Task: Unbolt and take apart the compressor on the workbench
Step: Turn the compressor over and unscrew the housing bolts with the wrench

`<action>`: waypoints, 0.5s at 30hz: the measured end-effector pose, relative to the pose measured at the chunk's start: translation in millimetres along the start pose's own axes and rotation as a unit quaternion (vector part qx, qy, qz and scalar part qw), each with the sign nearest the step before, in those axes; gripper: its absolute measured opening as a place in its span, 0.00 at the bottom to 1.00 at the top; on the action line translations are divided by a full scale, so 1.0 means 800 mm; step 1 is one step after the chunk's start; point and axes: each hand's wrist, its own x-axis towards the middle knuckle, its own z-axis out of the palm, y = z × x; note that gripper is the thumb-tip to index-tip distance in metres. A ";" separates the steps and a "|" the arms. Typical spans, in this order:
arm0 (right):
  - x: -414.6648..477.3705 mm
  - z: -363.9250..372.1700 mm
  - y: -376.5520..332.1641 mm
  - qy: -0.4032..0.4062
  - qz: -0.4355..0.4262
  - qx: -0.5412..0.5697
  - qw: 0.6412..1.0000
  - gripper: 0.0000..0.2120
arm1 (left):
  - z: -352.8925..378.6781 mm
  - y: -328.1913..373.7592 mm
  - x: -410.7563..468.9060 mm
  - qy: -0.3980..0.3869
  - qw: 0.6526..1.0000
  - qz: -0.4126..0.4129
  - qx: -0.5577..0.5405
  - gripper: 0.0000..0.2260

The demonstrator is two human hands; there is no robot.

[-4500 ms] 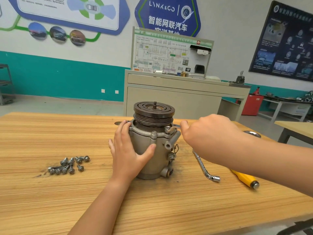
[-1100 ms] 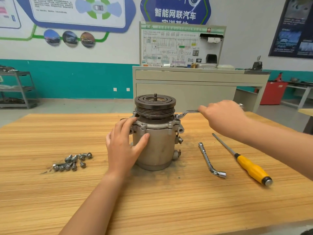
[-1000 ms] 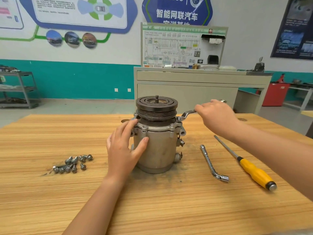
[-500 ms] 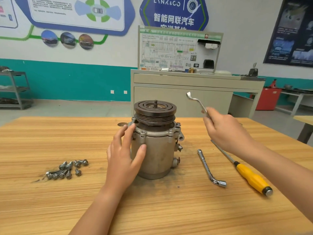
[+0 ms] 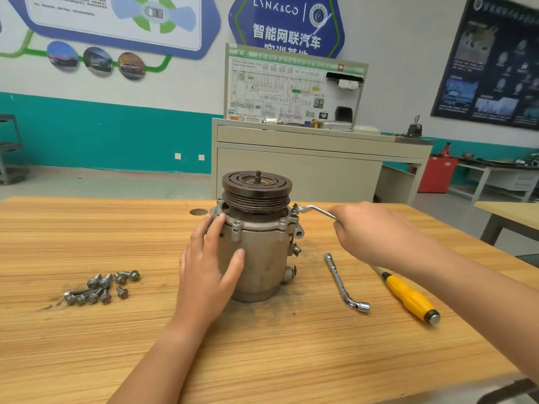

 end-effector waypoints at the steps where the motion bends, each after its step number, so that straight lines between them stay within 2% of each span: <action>1: 0.000 -0.002 -0.003 -0.001 0.000 -0.014 1.000 0.12 | 0.000 0.000 0.001 0.000 1.000 0.000 0.000 0.26; 5: -0.003 -0.015 -0.016 -0.005 -0.027 -0.112 0.993 0.14 | -0.001 0.003 -0.001 -0.004 1.000 -0.003 0.000 0.25; 9: -0.008 -0.030 -0.034 -0.031 -0.080 -0.211 0.974 0.09 | -0.002 0.003 -0.001 -0.005 1.000 -0.006 0.000 0.26; 15: 0.001 -0.036 -0.018 -0.033 -0.085 -0.192 0.977 0.05 | -0.004 0.005 -0.001 -0.015 1.000 -0.012 0.005 0.28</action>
